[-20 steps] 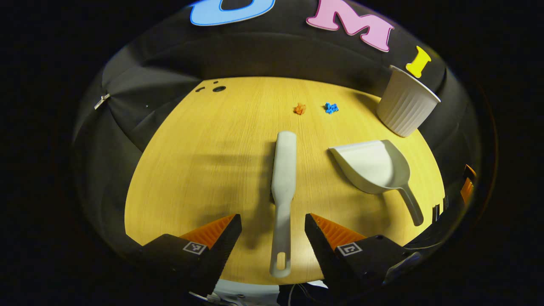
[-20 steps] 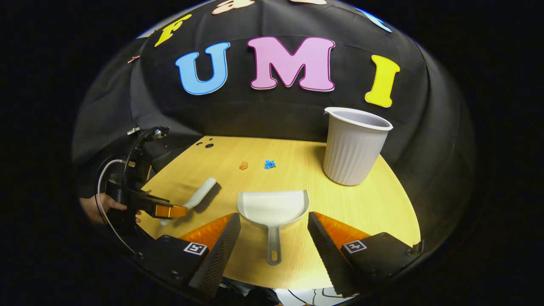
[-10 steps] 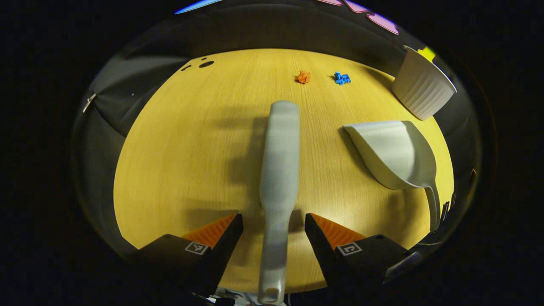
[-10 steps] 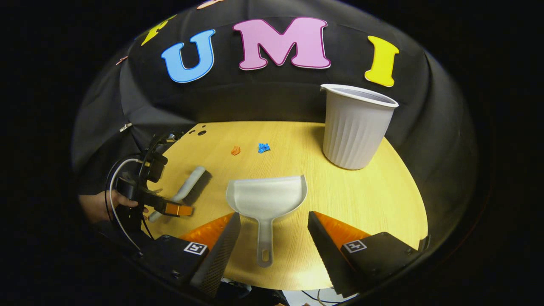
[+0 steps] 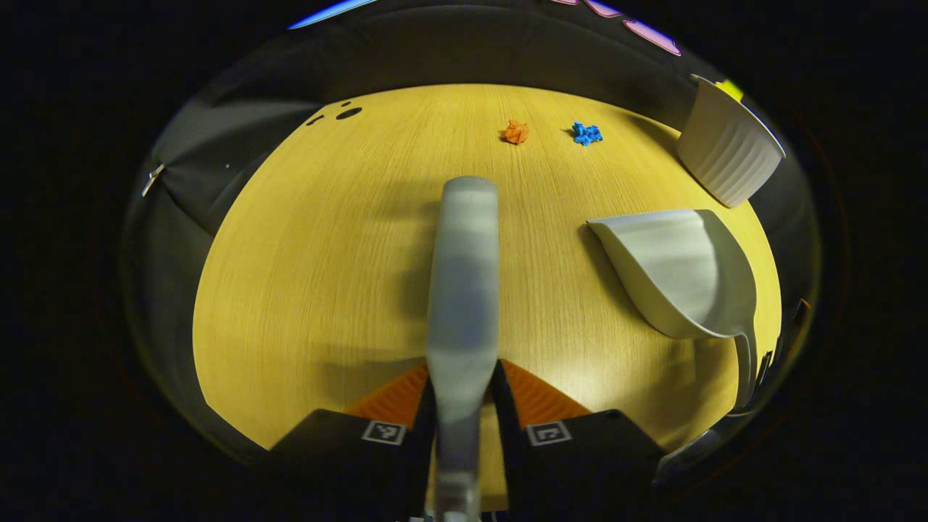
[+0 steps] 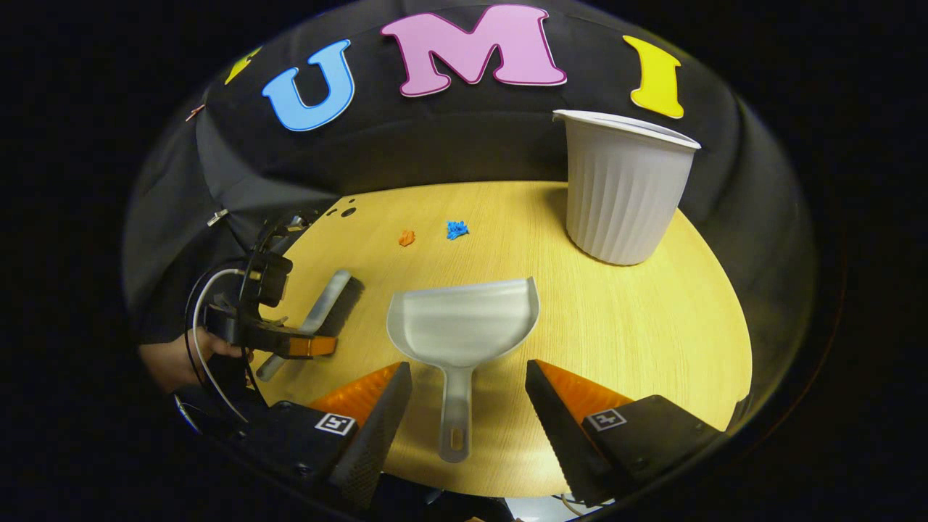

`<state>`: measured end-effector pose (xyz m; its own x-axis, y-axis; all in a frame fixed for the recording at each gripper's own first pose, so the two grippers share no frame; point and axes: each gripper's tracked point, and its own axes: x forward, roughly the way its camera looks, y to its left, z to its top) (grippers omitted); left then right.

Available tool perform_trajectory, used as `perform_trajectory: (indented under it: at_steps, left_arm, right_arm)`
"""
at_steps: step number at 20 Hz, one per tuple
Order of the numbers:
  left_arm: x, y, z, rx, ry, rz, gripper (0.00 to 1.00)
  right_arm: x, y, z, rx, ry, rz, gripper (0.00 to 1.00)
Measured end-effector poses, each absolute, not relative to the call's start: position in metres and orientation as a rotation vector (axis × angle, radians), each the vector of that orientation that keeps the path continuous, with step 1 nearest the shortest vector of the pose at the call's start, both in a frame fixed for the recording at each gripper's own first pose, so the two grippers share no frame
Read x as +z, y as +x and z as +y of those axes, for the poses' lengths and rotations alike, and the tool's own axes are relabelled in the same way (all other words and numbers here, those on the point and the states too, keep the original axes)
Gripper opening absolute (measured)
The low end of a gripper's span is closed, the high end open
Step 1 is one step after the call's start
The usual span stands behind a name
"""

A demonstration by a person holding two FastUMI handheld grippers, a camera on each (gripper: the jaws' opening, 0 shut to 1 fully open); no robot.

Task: Pick up the small broom and dustpan from the desktop, sweep the trash into the dustpan with the broom, and then empty the trash into the garbage bin.

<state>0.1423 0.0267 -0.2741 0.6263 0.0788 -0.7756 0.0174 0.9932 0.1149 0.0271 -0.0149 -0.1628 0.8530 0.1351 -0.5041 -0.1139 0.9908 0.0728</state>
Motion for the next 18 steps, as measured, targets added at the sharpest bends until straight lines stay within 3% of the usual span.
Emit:
perform_trajectory:
  at_steps: [2,6,18]
  left_arm:
    - [-0.274,0.141,0.027,0.041,0.096,0.883,0.32]
    - [-0.271,0.143,0.028,0.055,0.053,0.843,0.26]
    - [-0.21,0.085,0.033,0.004,0.056,0.74,0.27]
  right_arm:
    - [-0.165,0.03,-0.009,0.155,0.039,0.544,0.99]
    - [-0.186,0.031,-0.002,0.174,0.051,0.616,0.99]
    - [-0.24,0.045,-0.008,0.056,0.096,0.754,0.98]
